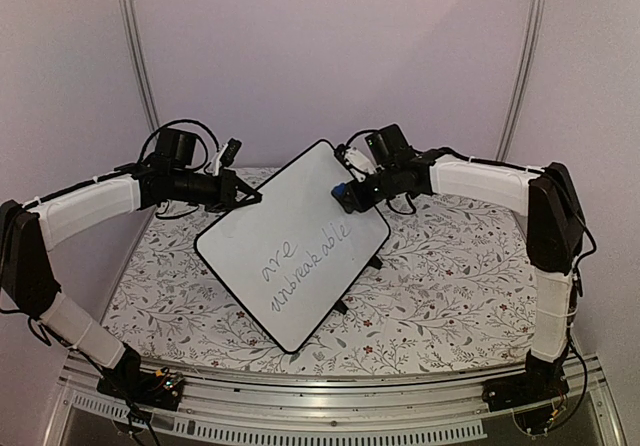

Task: Erase the whiteboard
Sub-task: Erase the whiteboard at the center of the board.

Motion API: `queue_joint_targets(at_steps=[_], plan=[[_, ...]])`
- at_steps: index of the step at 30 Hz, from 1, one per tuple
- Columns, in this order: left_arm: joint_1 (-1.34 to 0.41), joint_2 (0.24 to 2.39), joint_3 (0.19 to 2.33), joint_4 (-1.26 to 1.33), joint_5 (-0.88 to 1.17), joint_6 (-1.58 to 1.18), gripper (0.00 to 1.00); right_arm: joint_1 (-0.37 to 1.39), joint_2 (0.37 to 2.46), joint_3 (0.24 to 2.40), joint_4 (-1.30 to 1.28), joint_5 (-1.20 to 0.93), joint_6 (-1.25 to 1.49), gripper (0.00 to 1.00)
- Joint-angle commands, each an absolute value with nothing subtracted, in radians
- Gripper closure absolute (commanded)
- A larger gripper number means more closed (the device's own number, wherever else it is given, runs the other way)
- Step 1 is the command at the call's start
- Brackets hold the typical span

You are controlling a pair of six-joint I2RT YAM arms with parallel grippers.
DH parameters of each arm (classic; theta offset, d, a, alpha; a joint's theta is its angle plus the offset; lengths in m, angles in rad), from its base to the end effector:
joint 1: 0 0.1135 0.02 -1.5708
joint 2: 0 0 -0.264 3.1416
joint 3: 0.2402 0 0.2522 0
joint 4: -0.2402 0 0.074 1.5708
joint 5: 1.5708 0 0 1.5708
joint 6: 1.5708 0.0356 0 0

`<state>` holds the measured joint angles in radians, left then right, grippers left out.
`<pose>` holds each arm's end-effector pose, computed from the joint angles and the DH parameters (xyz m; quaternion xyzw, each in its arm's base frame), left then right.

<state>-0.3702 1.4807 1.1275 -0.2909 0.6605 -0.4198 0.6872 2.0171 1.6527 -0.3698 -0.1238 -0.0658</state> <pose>0.2983 -0.1392 0.2867 0.1239 0.8496 -0.4304 0.2786 0.3570 0.2986 0.2471 -0.3587 0.8389 0.1778 0.3687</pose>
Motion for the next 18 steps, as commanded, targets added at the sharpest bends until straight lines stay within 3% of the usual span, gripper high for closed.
queue_joint_targets(at_steps=[1,10,18], plan=[[-0.387,1.476,1.120,-0.242,0.687,-0.333,1.00,0.693,2.105,1.799,-0.407,-0.095,-0.082,0.77],[-0.387,1.476,1.120,-0.241,0.690,-0.332,1.00,0.693,2.236,2.041,-0.444,-0.068,-0.119,0.76],[-0.387,1.474,1.120,-0.240,0.689,-0.332,1.00,0.690,2.196,1.900,-0.433,-0.099,-0.109,0.77]])
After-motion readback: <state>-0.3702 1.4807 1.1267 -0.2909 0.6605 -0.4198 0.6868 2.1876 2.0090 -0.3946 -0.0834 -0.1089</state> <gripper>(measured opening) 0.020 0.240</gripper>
